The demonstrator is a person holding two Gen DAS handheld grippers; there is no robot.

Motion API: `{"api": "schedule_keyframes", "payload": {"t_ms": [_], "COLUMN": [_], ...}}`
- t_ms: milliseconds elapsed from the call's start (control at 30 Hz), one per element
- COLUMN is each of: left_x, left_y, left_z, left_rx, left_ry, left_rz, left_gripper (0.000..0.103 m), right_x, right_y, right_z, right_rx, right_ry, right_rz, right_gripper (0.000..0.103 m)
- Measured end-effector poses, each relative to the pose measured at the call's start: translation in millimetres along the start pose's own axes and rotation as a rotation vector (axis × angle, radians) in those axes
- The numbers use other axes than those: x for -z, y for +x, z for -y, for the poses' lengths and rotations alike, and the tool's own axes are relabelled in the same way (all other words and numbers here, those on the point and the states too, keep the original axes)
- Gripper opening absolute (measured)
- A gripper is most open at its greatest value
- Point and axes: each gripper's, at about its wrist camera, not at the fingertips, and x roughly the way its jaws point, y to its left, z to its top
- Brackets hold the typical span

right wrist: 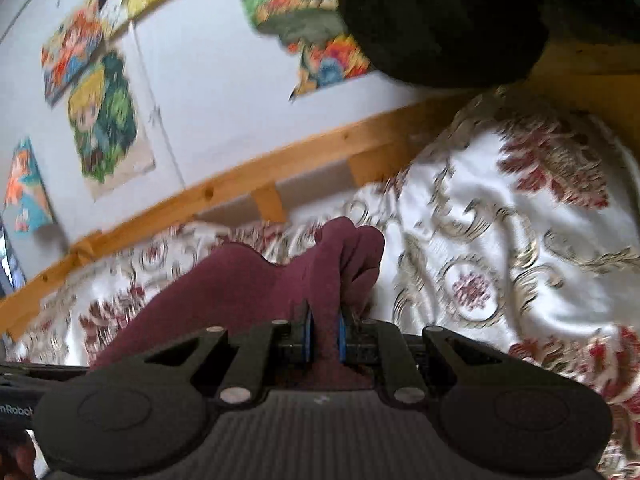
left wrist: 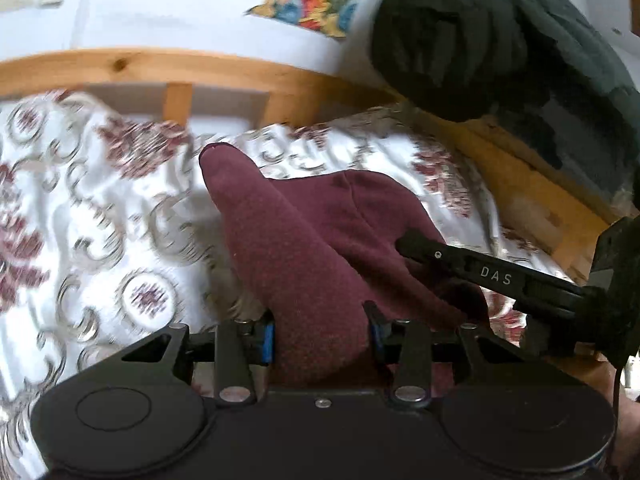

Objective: Fold small clothes

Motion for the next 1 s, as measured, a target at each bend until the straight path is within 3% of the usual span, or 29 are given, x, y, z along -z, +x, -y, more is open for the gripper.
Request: {"api": "schedule_keyframes", "payload": {"t_ms": [100,233,400,500,567,667,800,1000], "left_x": [21,33,35,37,38,39,37,39], "left_y": [12,17,16,16,14,7,-15,-58], "left_z": [-21,-38,-39,-40,-41,-43,-40,-19], "left_rx": [-0.006,-0.009,-0.016,-0.029,-0.048,-0.076,-0.093,-0.122], "left_ry": [-0.084,-0.186,-0.202,-0.223,-0.241,-0.264,-0.275,-0.197], "left_rz": [-0.037,-0.053,-0.070,-0.083,-0.095,-0.100,-0.043,0.049], "left_gripper": [0.044,0.045,0.048,0.055,0.062,0.070,0.082,0.099], "right_x": [11,17,17,17,19,21,24,22], "right_y": [19,24,25,22,18,9,-14,-61], "right_z": [-2,0,10,18,22,23,19,1], "right_rx": [0.012,0.027,0.043,0.069,0.086,0.115,0.157,0.180], "right_ry": [-0.024,-0.024,0.034,0.077,0.098,0.107,0.086,0.014], "right_rz": [-0.083,-0.117,-0.141,-0.151,-0.150,-0.143,-0.123,-0.075], "right_gripper": [0.014,0.014,0.018,0.033,0.037,0.056,0.072,0.092]}}
